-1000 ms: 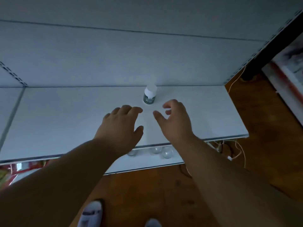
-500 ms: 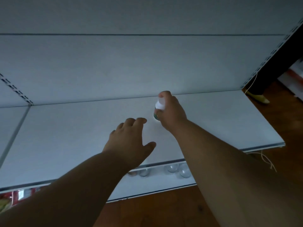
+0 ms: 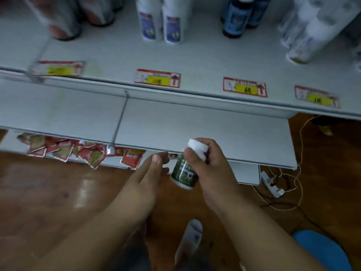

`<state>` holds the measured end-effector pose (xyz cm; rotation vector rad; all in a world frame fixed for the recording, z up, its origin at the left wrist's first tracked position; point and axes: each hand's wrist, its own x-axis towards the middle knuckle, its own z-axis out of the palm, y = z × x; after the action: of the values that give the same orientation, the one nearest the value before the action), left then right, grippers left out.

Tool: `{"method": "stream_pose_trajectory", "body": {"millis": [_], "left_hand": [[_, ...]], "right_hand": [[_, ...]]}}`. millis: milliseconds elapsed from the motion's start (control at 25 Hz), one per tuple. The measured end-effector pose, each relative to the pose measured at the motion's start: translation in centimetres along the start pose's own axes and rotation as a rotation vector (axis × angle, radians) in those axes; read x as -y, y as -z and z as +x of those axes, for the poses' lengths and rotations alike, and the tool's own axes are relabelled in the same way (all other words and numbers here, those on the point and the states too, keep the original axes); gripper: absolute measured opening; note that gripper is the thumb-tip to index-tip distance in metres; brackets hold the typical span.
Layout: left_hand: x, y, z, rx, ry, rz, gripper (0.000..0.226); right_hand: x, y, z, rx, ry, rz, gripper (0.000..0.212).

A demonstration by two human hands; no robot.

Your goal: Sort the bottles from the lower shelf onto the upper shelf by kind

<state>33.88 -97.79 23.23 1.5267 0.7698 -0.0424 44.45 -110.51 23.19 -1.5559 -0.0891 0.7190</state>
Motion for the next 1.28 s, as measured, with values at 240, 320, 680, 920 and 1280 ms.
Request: {"method": "stream_pose_trajectory", "body": {"millis": [240, 320, 680, 920, 1280], "left_hand": [[-6.6, 9.3, -7.5, -0.063, -0.155, 0.038, 0.076], [-7.8, 13.7, -8.7, -0.112, -0.229, 0.015, 0.072], [-9.1, 36.8, -13.2, -0.337, -0.366, 0.134, 0.078], [-8.9, 48.6, -9.7, -0.584, -0.388, 0.231, 0.090], [-3.9, 69.6, -10.0, -0.830, -0.253, 0.114, 0.072]], "right_hand": [[11.3, -10.5, -5.6, 0.179, 0.176, -0.041, 0.033], [13.3, -15.3, -5.6, 0.246, 0.213, -0.063, 0.017], [18.1, -39.9, -5.9, 0.460, 0.275, -0.019, 0.043], [20.5, -53.1, 0.1, 0.631, 0.182, 0.050, 0.013], [19.4, -77.5, 3.7, 0.943, 0.158, -0.186, 0.045]]}}
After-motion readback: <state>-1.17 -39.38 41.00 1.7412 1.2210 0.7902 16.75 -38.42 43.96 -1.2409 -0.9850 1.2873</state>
